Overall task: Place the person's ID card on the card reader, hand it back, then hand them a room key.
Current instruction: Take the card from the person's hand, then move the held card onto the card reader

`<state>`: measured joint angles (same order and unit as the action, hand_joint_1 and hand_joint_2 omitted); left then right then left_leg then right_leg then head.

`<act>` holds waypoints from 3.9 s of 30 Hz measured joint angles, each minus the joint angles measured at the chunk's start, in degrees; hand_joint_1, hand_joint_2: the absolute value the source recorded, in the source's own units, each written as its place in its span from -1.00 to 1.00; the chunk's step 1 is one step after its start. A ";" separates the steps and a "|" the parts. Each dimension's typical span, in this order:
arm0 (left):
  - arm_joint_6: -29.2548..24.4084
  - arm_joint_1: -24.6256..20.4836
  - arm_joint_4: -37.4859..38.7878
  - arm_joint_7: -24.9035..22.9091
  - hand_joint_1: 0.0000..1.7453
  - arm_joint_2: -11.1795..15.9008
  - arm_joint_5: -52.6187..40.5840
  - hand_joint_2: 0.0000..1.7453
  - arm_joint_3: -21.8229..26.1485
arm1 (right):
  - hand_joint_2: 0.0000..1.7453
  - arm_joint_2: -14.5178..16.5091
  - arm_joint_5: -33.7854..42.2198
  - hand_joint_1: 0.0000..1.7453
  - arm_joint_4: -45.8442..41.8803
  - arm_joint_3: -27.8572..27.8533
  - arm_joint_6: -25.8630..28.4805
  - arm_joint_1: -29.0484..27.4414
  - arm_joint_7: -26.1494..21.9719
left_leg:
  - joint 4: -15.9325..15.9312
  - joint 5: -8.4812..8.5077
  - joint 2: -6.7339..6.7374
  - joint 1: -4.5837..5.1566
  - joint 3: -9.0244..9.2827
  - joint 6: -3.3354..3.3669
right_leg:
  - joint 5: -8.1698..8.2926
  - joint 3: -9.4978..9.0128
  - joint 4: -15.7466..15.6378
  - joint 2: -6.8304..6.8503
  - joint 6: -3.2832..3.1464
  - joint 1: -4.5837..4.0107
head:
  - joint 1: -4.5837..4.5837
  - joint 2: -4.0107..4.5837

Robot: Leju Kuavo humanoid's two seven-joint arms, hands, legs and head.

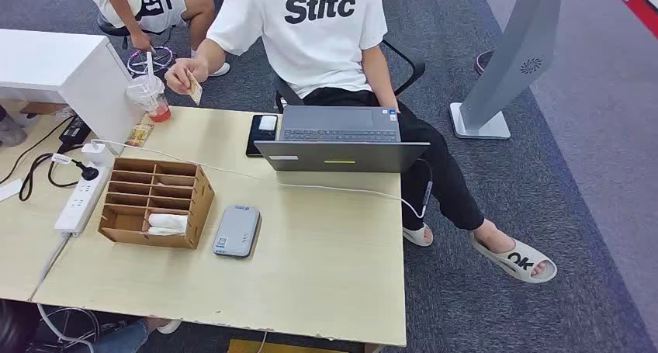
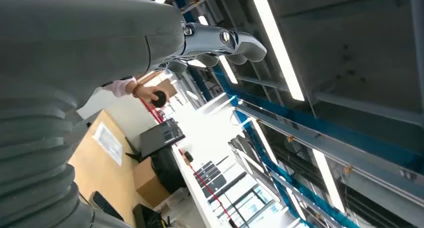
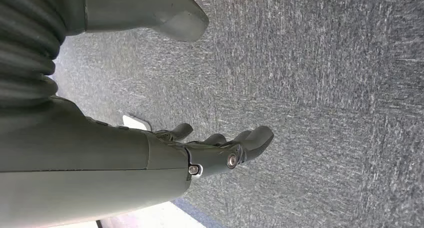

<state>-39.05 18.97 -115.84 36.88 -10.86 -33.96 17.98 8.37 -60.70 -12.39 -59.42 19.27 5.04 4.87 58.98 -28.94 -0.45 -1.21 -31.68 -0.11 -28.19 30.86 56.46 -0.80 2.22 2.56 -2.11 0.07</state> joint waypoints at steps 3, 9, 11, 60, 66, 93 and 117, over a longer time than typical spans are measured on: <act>-0.03 -1.31 0.97 -1.21 -1.00 0.99 -3.72 1.00 -0.39 | 1.00 0.00 -0.16 -1.00 0.00 0.01 -0.49 0.01 0.00 | 0.00 0.00 0.00 0.00 0.00 0.00 | 0.00 0.00 0.00 0.00 0.00 0.00 | -0.01 0.00; -0.09 -5.49 4.78 -5.75 -1.00 4.60 -14.49 1.00 -1.62 | 1.00 0.00 -0.79 -1.00 0.00 0.14 -1.43 0.09 0.16 | 0.00 0.00 0.00 0.00 -0.01 0.00 | 0.00 0.02 0.00 0.00 0.00 0.00 | 0.01 0.00; -0.12 -6.87 6.33 -7.60 -1.00 5.99 -18.02 1.00 -2.28 | 1.00 0.00 -1.02 -1.00 0.00 0.21 -1.74 0.12 0.25 | 0.00 0.00 0.00 0.00 -0.01 0.00 | 0.00 0.02 0.00 0.00 0.00 0.00 | 0.01 0.00; 1.17 -35.13 33.58 -61.92 1.00 39.90 -53.05 1.00 -49.66 | 1.00 0.17 -5.28 -1.00 0.09 1.53 -4.61 0.42 2.22 | 0.01 0.04 0.07 -0.01 -0.10 -0.04 | 0.03 0.16 0.06 -0.14 -0.02 0.00 | 0.05 0.00; 1.37 -35.92 35.78 -63.20 1.00 40.24 -53.29 1.00 -52.55 | 1.00 0.24 -5.80 -1.00 0.14 1.67 -4.69 0.44 2.28 | 0.01 0.04 0.08 -0.01 -0.11 -0.04 | 0.03 0.17 0.05 -0.14 -0.02 0.00 | 0.04 0.00; 4.45 -42.42 43.82 -56.40 1.00 31.54 -53.29 1.00 -61.92 | 1.00 0.48 -7.08 -1.00 0.31 1.74 -4.75 0.56 2.82 | 0.02 0.05 0.07 0.01 -0.10 -0.04 | 0.04 0.17 0.05 -0.14 -0.01 0.01 | 0.05 0.00; 0.55 -40.59 55.89 -43.48 1.00 20.39 -53.29 1.00 -56.99 | 1.00 0.52 -8.21 -1.00 0.39 1.80 -4.84 0.56 2.95 | 0.02 0.05 0.04 0.01 -0.12 -0.04 | 0.04 0.13 0.05 -0.11 -0.01 0.01 | 0.05 0.00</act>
<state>-38.50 -21.62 -59.96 -6.60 9.54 -87.25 -39.02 8.90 -68.91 -12.00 -57.62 14.43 5.60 7.82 58.99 -28.89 -0.41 -1.20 -31.80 -0.15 -28.15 30.99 56.51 -0.90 2.21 2.57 -2.05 0.07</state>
